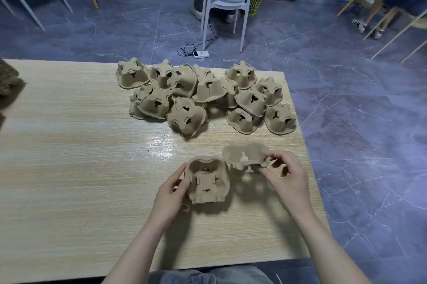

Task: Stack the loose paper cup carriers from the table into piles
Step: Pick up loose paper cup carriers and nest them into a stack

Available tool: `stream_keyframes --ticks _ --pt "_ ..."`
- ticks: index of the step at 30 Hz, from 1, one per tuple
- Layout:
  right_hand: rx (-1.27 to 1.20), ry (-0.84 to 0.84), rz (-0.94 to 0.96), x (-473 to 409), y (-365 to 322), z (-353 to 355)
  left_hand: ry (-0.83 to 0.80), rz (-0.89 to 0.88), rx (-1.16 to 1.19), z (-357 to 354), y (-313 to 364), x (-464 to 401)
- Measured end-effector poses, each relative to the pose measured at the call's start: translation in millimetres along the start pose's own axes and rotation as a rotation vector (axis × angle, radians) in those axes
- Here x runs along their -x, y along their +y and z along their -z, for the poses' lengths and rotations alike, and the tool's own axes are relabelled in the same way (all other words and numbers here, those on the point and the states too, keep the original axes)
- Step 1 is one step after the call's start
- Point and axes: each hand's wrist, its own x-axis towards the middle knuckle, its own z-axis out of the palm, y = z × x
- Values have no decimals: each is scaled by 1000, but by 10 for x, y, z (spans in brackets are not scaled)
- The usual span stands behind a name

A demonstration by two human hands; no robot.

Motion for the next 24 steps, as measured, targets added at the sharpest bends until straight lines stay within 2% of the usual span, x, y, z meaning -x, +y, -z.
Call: stream_keyframes --ticks 4,7,15,20,24 --pt "-43 6 100 91 -93 -140 -8 8 4 8 -3 0" --pt "-5 -54 188 164 -113 -279 -18 8 0 23 -11 3" --pt "274 -214 408 334 107 -509 -28 7 21 19 -23 -10" --pt "336 -247 375 394 217 -476 -4 4 83 8 27 26" --pt "314 -260 217 385 219 -460 0 21 65 17 7 20"
